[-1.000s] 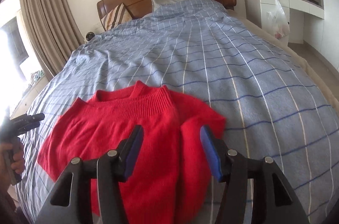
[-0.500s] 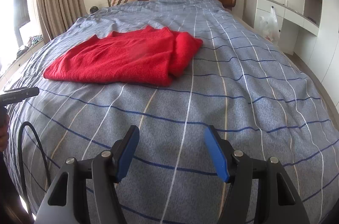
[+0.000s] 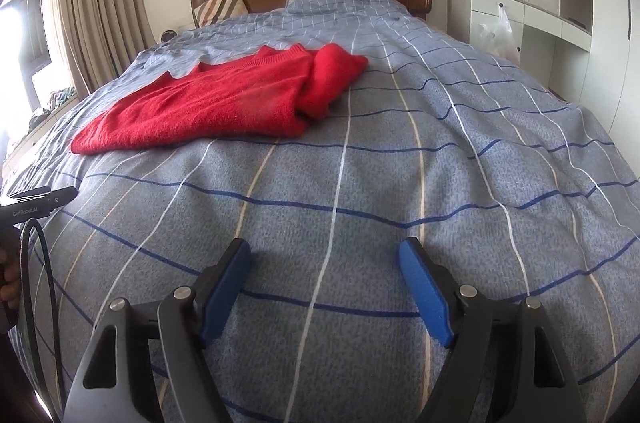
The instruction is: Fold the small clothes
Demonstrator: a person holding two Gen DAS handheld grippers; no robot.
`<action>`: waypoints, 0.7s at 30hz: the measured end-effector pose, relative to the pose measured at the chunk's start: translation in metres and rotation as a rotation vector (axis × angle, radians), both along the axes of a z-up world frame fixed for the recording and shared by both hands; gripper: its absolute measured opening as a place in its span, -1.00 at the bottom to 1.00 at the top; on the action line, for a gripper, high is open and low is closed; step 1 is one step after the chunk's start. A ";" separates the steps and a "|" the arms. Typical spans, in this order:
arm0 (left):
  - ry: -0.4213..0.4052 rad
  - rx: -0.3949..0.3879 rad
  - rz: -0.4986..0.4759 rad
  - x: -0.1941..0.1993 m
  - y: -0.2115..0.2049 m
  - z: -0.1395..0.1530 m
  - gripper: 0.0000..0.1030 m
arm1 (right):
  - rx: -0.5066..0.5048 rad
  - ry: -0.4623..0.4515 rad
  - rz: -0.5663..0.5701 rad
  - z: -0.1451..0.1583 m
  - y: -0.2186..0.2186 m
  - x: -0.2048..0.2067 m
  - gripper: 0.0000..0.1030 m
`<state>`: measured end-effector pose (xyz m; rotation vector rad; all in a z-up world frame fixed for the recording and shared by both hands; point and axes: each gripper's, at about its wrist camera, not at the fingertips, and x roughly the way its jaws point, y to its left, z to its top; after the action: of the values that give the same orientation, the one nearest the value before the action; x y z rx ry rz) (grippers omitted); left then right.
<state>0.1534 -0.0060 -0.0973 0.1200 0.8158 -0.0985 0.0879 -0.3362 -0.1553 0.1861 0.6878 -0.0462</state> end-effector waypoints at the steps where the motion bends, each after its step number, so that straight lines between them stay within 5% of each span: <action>1: 0.003 -0.004 -0.003 0.001 0.000 -0.002 0.99 | 0.000 0.000 0.000 0.000 0.000 0.000 0.49; 7: -0.014 -0.061 -0.021 -0.003 0.007 -0.005 0.99 | -0.025 0.007 -0.007 0.000 0.004 0.002 0.50; 21: -0.031 -0.038 -0.016 -0.008 0.003 -0.004 0.99 | -0.036 0.001 -0.013 -0.002 0.005 -0.001 0.50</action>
<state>0.1456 -0.0032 -0.1013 0.0915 0.7819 -0.1267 0.0874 -0.3314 -0.1572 0.1560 0.6860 -0.0713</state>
